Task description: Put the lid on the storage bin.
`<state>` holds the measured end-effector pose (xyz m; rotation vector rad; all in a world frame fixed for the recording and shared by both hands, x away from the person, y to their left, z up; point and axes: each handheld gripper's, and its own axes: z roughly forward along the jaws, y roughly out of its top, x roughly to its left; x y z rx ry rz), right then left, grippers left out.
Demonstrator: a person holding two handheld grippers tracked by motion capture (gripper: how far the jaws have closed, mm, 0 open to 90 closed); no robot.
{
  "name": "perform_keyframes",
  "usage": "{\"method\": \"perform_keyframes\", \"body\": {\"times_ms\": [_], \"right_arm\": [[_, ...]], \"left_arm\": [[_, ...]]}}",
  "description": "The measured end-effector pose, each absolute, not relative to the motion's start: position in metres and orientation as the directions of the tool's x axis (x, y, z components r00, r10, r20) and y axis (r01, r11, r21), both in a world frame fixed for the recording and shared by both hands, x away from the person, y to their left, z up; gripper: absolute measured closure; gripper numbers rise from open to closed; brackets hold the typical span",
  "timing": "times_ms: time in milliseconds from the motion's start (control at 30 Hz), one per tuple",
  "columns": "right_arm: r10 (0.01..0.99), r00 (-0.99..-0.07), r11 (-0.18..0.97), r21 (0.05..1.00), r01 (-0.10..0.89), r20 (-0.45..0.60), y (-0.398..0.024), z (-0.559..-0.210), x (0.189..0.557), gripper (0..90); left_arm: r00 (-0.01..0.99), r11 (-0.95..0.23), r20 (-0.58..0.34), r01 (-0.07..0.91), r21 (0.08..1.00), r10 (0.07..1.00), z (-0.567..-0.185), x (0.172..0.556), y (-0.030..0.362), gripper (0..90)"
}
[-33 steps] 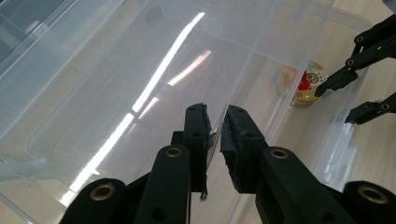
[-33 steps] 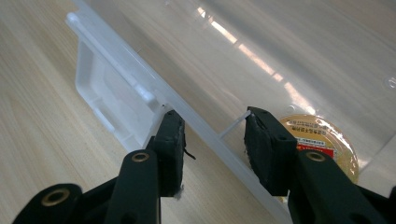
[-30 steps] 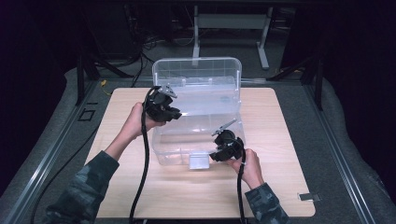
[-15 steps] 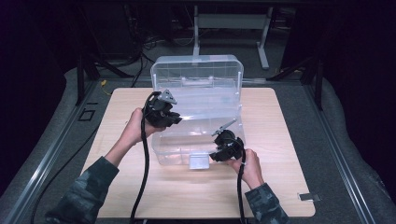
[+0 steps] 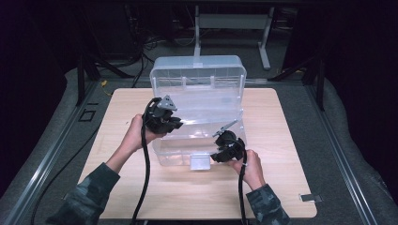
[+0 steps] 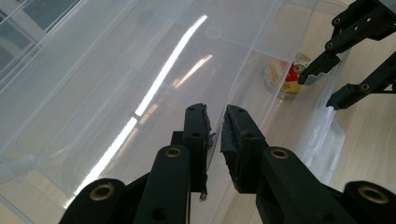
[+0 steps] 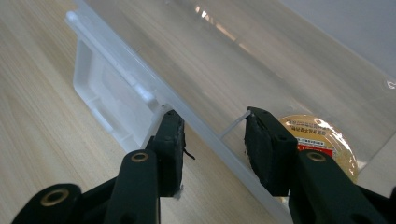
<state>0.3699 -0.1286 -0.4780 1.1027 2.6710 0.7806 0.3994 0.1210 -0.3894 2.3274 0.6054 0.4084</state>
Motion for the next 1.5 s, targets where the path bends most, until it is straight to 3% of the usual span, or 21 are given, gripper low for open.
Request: {"method": "perform_keyframes", "body": {"times_ms": [1167, 1500], "right_arm": [[0.689, -0.722, 0.596, 0.513, 0.618, 0.069, -0.129, -0.478, 0.371, 57.5], [0.695, -0.716, 0.578, 0.541, 0.611, 0.067, -0.135, -0.462, 0.364, 50.0]], "left_arm": [[0.839, -0.638, 0.150, 0.268, 0.722, 0.522, -0.406, 0.379, 0.123, 78.2], [0.842, -0.643, 0.158, 0.259, 0.721, 0.516, -0.407, 0.378, 0.124, 77.9]]}}
